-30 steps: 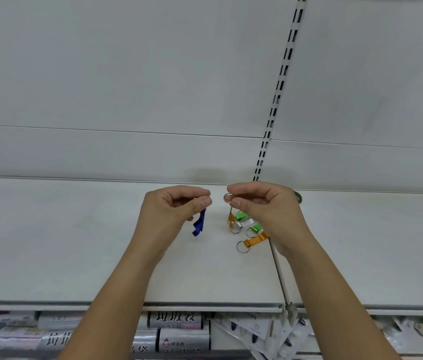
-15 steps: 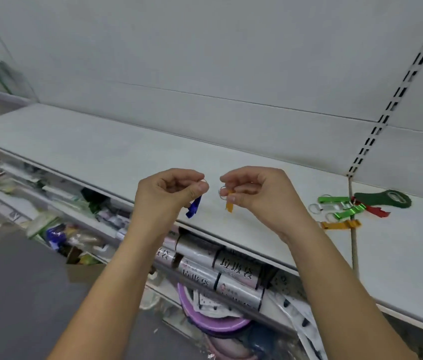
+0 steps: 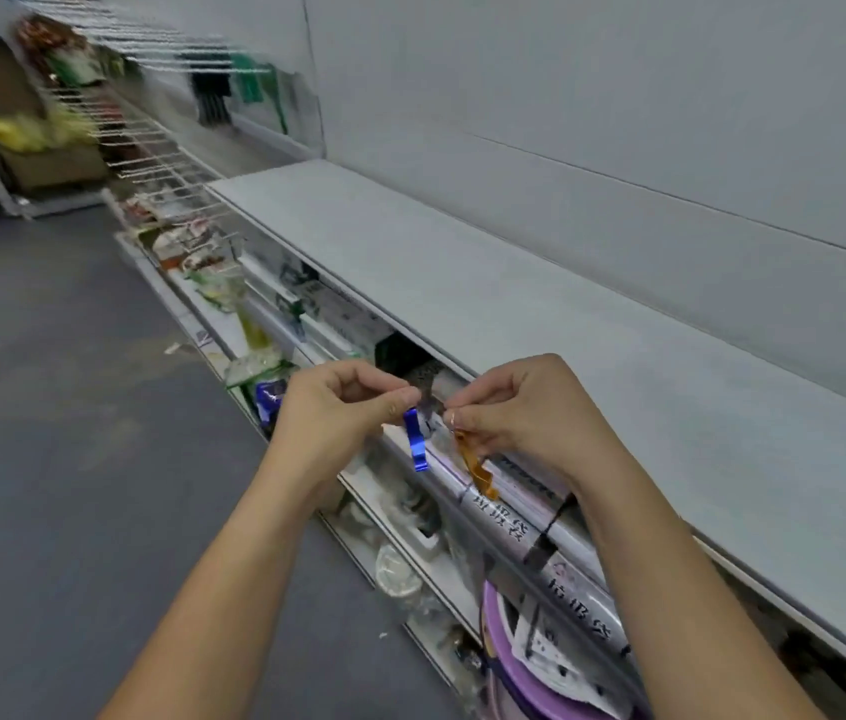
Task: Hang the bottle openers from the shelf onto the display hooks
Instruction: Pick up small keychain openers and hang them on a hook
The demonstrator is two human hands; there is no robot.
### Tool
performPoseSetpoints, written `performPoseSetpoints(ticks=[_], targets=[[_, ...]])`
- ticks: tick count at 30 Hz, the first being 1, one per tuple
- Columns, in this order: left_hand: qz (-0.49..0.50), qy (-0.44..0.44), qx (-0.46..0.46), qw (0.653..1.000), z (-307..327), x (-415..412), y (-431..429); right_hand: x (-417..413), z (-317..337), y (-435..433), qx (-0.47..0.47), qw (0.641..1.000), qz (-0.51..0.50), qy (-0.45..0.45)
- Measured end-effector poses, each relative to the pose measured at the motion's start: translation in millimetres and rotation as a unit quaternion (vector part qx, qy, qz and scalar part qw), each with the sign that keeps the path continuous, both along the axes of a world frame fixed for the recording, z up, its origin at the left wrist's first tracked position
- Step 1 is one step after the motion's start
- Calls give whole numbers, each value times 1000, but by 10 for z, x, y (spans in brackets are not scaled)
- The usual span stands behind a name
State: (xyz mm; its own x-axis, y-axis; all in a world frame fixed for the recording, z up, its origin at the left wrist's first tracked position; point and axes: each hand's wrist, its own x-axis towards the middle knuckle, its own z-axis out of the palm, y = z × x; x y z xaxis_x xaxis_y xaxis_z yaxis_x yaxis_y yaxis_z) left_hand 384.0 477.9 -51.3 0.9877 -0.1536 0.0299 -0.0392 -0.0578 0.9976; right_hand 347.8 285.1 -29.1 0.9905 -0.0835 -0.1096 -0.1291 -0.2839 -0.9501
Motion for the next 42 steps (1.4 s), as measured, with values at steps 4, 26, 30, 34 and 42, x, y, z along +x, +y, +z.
performPoseSetpoints(ticks=[4, 26, 30, 34, 42], targets=[[39, 23, -11, 999, -64, 525, 805, 698, -69, 795, -108, 992, 57, 35], [194, 69, 4, 979, -316, 3043, 3756, 3911, -344, 3588, 30, 935, 327, 132], [238, 75, 12, 968, -286, 3703, 4087, 4681, -379, 3964, 63, 950, 293, 85], [260, 84, -11, 962, -228, 4356, 4429, 5432, -393, 4341, 128, 964, 224, 65], [273, 77, -15, 959, -268, 5581, 5123, 6704, -460, 5100, 97, 979, 181, 1]])
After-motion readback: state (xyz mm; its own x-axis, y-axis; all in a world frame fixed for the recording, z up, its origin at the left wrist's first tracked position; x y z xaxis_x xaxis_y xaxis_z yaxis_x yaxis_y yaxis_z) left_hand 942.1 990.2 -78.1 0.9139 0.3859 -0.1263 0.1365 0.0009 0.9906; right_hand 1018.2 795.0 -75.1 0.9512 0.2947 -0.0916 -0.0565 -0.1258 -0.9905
